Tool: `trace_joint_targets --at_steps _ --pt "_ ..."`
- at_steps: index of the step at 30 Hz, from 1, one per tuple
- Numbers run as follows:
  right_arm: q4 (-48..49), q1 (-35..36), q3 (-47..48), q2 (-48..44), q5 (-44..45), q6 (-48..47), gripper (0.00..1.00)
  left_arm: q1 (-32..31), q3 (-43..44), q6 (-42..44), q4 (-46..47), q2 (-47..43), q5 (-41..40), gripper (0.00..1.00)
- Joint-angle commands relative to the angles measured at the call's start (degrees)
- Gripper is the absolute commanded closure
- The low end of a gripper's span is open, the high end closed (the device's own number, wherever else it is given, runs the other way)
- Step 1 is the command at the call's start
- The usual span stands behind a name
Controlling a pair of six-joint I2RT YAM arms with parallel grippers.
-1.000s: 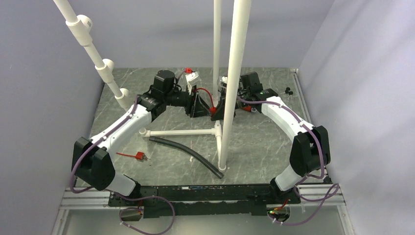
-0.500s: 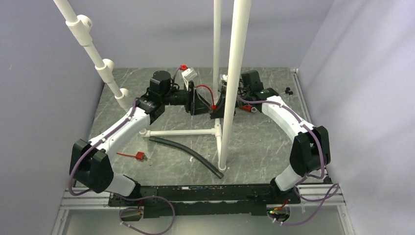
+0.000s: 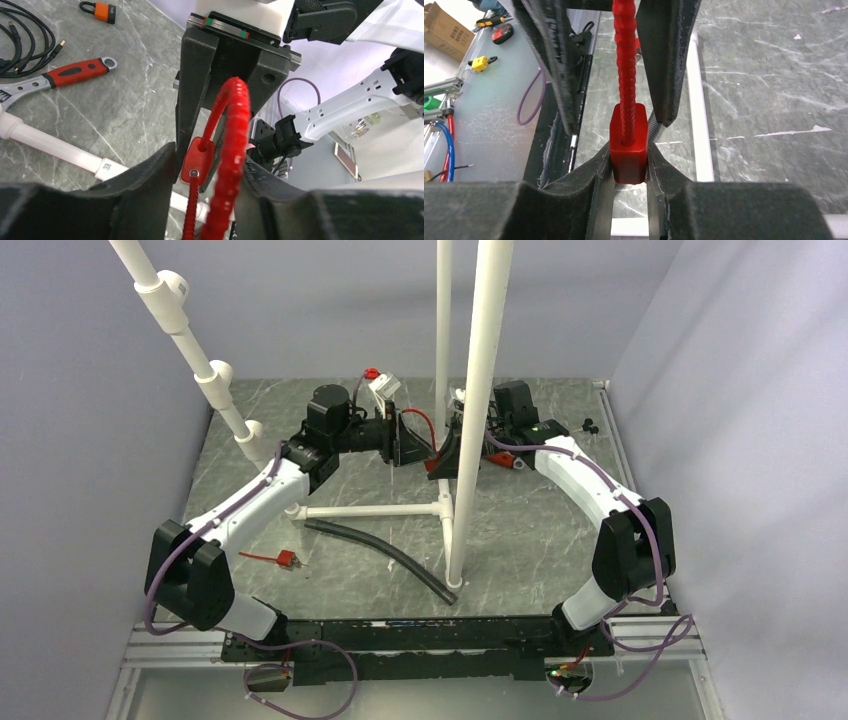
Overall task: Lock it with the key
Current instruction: Lock the lock.
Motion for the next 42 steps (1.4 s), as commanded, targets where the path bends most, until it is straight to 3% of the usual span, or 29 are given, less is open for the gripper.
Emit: trace_joint_targets --at_steps 1,9,13,17,19,28,39,42 --pt "3.0 0.1 0.7 -2.8 -4.1 0.2 1.00 0.1 -0.7 -2.8 5.6 0.5 -0.1 0.61" --pt "2.4 -0.1 1.5 -1.7 -5.2 1.3 1.00 0.1 -1.6 -5.3 8.8 0.4 2.8 0.98" --pt "7.0 -1.9 1.4 -0.4 -7.0 9.6 0.58 0.2 -1.6 -5.1 7.9 -0.3 4.4 1.00" --pt "21.1 -4.0 -2.4 -1.0 -7.9 25.6 0.44 0.8 -1.7 -5.6 7.5 -0.8 5.6 1.00" --pt "25.8 -4.0 -3.7 -1.6 -8.1 28.3 0.42 1.0 -1.6 -6.5 8.3 -0.6 6.0 1.00" --pt "26.4 -2.8 -3.9 -1.2 -8.6 29.6 0.40 1.3 -1.0 -8.0 9.1 0.2 7.1 1.00" --pt "25.3 -1.1 -4.3 -0.7 -8.3 28.9 0.49 1.3 -0.1 -8.4 8.9 1.0 7.1 1.00" --pt "24.0 -0.8 -4.4 -0.9 -8.1 27.7 0.57 1.3 0.0 -8.3 8.9 1.1 6.9 1.00"
